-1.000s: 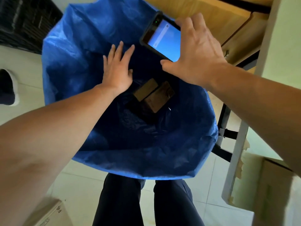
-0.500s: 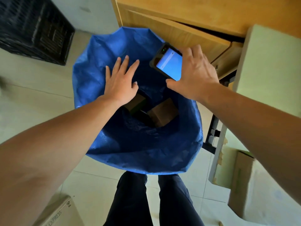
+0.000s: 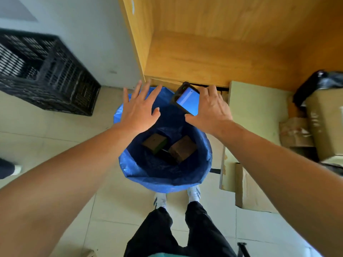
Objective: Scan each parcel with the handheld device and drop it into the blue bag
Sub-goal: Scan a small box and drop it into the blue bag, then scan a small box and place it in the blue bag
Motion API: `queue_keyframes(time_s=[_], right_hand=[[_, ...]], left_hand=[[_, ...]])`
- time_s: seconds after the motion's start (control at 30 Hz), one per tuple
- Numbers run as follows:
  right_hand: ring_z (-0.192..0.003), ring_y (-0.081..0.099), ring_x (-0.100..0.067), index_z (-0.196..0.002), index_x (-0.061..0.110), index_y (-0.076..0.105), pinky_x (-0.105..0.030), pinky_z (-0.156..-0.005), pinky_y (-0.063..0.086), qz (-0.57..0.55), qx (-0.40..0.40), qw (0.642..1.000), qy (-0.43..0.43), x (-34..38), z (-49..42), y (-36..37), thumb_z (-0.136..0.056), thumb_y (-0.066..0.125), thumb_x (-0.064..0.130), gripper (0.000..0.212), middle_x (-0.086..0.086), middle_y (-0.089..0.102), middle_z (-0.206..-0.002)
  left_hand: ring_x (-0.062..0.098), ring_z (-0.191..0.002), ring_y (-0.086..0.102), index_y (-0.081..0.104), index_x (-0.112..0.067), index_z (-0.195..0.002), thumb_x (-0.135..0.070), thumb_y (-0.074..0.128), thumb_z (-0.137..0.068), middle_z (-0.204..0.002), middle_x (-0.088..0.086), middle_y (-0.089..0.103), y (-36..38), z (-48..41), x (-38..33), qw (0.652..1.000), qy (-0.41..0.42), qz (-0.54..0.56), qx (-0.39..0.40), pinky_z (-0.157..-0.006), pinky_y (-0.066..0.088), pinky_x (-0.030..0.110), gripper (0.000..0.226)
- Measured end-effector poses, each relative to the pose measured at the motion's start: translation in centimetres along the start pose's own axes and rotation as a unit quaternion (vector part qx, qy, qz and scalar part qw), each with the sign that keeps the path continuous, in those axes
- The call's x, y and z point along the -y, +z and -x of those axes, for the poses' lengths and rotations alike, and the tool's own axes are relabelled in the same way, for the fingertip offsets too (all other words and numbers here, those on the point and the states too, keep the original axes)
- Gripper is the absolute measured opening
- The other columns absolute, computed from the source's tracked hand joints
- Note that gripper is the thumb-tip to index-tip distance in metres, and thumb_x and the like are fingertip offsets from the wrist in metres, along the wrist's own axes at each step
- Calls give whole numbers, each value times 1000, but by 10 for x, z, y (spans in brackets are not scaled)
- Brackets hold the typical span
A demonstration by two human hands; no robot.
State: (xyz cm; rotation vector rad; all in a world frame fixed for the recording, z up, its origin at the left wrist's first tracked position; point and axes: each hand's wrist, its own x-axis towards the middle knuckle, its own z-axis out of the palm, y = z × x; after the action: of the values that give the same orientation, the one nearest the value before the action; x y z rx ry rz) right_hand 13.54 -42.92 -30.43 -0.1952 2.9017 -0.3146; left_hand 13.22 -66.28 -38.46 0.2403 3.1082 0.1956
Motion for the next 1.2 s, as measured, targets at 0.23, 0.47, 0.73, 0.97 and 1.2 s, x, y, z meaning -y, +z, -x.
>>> queue_keyframes(time_s=[0.23, 0.47, 0.73, 0.97, 1.2], right_hand=[[-107, 53, -30, -131, 14, 45, -42, -82, 51, -23, -55, 997, 51, -17, 55, -55, -73, 71, 52, 74, -5, 44, -120], [-104, 52, -28, -129, 16, 45, -43, -81, 52, -51, -107, 989, 93, -92, 103, -90, -69, 71, 50, 73, -3, 44, -116], [-101, 52, -27, -125, 17, 43, -41, -80, 51, -41, -102, 982, 151, -230, 178, -93, -70, 74, 49, 70, -3, 41, -112], [-100, 52, -28, -125, 14, 44, -39, -80, 47, -15, -58, 977, 205, -323, 234, -61, -74, 74, 49, 69, -4, 40, -111], [-104, 52, -29, -128, 14, 44, -42, -82, 49, -42, -59, 970, 232, -350, 268, -32, -70, 76, 54, 77, -5, 44, -116]], left_hand=[[31, -158, 9, 17, -36, -162, -48, 49, -98, -173, 4, 10, -70, -13, -43, 997, 77, -26, -17, -120, 13, 69, 73], [31, -159, 8, 15, -36, -162, -49, 52, -98, -173, 5, 11, -95, -22, -135, 988, 141, -34, -45, -120, 13, 69, 75], [30, -159, 8, 13, -34, -162, -54, 56, -95, -172, 5, 9, -52, 0, -287, 978, 205, -34, -6, -121, 11, 69, 83], [30, -157, 11, 6, -21, -164, -52, 62, -92, -171, 11, 10, 36, 74, -379, 958, 270, -66, 73, -124, 12, 62, 97], [33, -156, 18, 12, -29, -163, -63, 63, -90, -170, 13, 16, 86, 140, -426, 904, 378, -109, 166, -115, 30, 60, 95]])
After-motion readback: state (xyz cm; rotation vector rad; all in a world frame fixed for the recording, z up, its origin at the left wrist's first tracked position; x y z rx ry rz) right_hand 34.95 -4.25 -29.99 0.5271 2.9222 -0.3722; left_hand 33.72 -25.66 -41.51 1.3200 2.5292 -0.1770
